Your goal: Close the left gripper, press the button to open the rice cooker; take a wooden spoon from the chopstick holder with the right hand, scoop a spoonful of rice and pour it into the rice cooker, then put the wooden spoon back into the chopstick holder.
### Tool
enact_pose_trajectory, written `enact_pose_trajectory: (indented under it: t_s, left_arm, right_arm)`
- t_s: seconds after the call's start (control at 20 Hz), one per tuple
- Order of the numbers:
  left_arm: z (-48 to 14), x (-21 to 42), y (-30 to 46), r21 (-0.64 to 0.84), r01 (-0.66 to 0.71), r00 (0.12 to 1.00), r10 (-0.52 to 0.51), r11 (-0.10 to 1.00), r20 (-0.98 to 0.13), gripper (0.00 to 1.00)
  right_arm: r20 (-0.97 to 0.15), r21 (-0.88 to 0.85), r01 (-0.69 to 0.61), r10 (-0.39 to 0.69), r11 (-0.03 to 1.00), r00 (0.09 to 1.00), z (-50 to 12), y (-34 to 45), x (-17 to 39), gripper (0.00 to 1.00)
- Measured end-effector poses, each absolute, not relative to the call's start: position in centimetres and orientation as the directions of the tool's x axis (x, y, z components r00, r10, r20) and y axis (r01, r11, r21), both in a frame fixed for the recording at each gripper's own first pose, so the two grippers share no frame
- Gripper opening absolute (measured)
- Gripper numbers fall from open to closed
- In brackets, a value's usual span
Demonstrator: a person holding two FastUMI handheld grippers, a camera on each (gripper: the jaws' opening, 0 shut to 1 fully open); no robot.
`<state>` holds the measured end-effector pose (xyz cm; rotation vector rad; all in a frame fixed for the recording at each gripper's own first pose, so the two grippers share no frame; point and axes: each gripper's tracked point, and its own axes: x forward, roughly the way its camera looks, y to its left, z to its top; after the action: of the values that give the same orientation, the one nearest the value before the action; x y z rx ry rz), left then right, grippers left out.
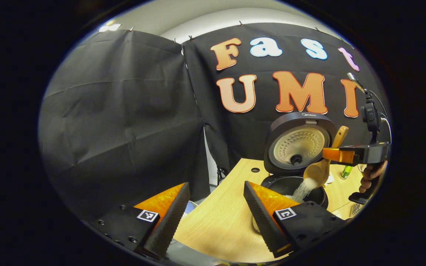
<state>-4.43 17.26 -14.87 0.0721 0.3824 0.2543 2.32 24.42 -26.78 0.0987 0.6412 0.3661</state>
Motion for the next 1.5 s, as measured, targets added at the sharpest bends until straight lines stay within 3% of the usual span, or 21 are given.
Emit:
enact_pose_trajectory:
  t_s: [0.05, 0.1, 0.15, 0.5, 0.8, 1.15, 1.45, 1.5]
  left_arm:
    - [-14.5, -4.5, 17.0, 0.124, -0.224, 0.903, 0.254, 0.967, -0.347, 0.92]
    - [-14.2, -4.3, 16.8, 0.129, -0.218, 0.907, 0.249, 0.967, -0.339, 0.92]
    - [-14.0, -4.3, 16.7, 0.135, -0.213, 0.910, 0.247, 0.968, -0.333, 0.99]
    - [-14.0, -5.0, 15.8, 0.142, -0.206, 0.909, 0.243, 0.968, -0.339, 0.98]
    - [-13.9, -6.3, 15.6, 0.168, -0.219, 0.902, 0.265, 0.961, -0.342, 0.99]
    - [-13.3, -7.2, 14.9, 0.150, -0.234, 0.898, 0.273, 0.961, -0.346, 0.99]
    - [-13.8, -6.5, 12.5, 0.171, -0.199, 0.901, 0.249, 0.965, -0.357, 0.99]
    - [-13.7, -6.3, 11.8, 0.161, -0.193, 0.902, 0.240, 0.968, -0.358, 0.92]
  right_arm:
    - [-0.556, 0.171, -0.330, 0.367, 0.928, 0.746, -26.6, 24.6, 2.2, 0.10]
    - [-0.543, 0.135, -0.360, 0.373, 0.923, 0.752, -26.3, 24.8, 2.1, 0.10]
    - [-0.529, 0.100, -0.389, 0.380, 0.916, 0.759, -25.9, 24.9, 2.0, 0.10]
    - [-0.458, -0.024, -0.521, 0.454, 0.853, 0.764, -24.2, 26.4, 1.5, 0.10]
    - [-0.426, 0.026, -0.549, 0.505, 0.836, 0.750, -22.6, 26.2, 1.5, 0.10]
    - [-0.488, 0.385, -0.334, 0.498, 0.860, 0.717, -23.1, 22.0, 1.4, 0.10]
    - [-0.540, 0.484, -0.138, 0.419, 0.864, 0.729, -24.1, 13.9, 0.8, 0.10]
    - [-0.551, 0.479, -0.115, 0.400, 0.870, 0.732, -24.4, 12.3, 0.6, 0.10]
